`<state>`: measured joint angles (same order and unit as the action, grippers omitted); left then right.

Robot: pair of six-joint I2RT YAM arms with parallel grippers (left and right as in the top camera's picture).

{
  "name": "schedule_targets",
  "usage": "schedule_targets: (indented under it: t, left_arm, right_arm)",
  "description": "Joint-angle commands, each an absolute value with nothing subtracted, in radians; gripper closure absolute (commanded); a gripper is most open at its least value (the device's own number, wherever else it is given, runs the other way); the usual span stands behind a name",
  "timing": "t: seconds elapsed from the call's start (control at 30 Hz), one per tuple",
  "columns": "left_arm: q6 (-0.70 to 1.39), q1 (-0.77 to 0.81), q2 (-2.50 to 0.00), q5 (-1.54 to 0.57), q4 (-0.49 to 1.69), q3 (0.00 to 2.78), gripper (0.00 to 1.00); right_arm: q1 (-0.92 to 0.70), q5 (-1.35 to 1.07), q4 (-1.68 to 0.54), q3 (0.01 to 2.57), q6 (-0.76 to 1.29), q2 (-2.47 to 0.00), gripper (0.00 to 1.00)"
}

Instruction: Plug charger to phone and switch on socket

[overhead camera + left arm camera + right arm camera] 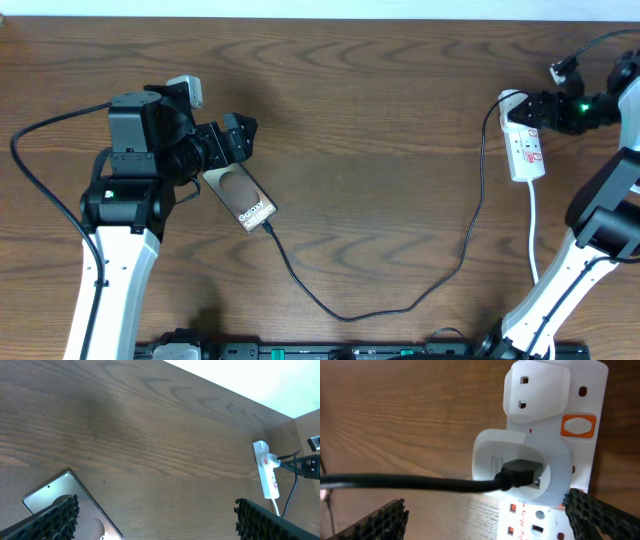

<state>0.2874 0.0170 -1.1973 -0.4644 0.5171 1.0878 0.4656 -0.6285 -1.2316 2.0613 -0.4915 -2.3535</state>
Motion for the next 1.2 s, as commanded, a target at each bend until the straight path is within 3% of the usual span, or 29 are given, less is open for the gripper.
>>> schedule_targets:
  t: [0.0,1.17]
  left_arm:
    - [0.274,0.019,-1.199,-0.463,0.519,1.11,0.03]
    - [0.273,0.019,-1.199,-0.462,0.538,1.11,0.02]
  right_arm:
    - [0.448,-0.63,-1.207,2.034,-0.478,-2.359,0.01]
    - [0.437,-0.598,-1.163,1.995,-0.265,-2.359,0.01]
